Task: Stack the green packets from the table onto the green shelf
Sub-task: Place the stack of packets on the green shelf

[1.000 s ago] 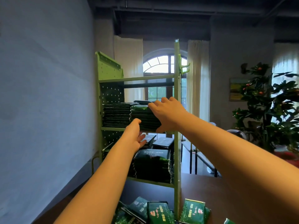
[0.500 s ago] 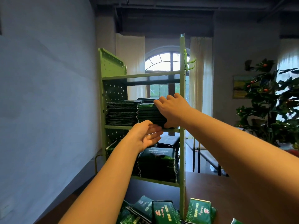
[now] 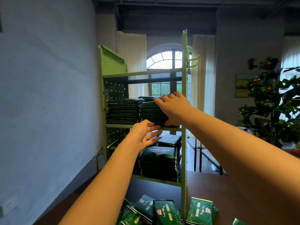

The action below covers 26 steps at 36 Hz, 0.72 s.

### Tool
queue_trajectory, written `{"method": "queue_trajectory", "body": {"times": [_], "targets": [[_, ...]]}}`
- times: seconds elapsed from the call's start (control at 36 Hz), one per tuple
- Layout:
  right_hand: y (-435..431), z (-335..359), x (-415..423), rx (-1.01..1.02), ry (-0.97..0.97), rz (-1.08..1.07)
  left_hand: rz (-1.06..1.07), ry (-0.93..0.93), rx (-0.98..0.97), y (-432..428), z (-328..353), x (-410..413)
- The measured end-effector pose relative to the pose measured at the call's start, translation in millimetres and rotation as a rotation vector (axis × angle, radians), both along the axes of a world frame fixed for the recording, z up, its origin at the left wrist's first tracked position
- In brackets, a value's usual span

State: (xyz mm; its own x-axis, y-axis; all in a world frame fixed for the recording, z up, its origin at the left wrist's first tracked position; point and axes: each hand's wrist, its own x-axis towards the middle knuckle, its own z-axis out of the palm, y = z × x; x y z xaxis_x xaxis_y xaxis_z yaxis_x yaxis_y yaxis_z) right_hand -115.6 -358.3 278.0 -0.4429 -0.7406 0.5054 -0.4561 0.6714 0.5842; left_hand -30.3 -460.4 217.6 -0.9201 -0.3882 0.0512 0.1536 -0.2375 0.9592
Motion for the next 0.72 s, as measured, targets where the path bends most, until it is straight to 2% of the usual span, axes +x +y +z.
{"method": "queue_trajectory", "body": {"times": [0.08, 0.22, 0.31, 0.42, 0.58, 0.72], "targets": [[5.4, -2.2, 2.6, -0.018, 0.04, 0.084, 0.036, -0.022, -0.114, 0.0, -2.3, 2.6], [19.1, -8.0, 16.1, -0.052, 0.106, 0.297, 0.099, -0.026, -0.42, -3.6, -8.1, 9.6], [28.4, -15.7, 26.2, -0.099, 0.087, 0.434, 0.099, 0.004, -0.638, -6.2, -12.7, 20.9], [43.1, -31.4, 43.5, -0.073, 0.017, 0.47, 0.088, 0.042, -0.83, -7.7, -22.0, 36.1], [72.7, -72.2, 66.9, -0.068, -0.302, 0.379, -0.012, 0.029, -0.9, 2.8, -52.2, 56.1], [100.2, -117.0, 70.4, -0.066, -0.447, 0.341, -0.07, -0.005, -0.923, 10.0, -85.6, 65.9]]}}
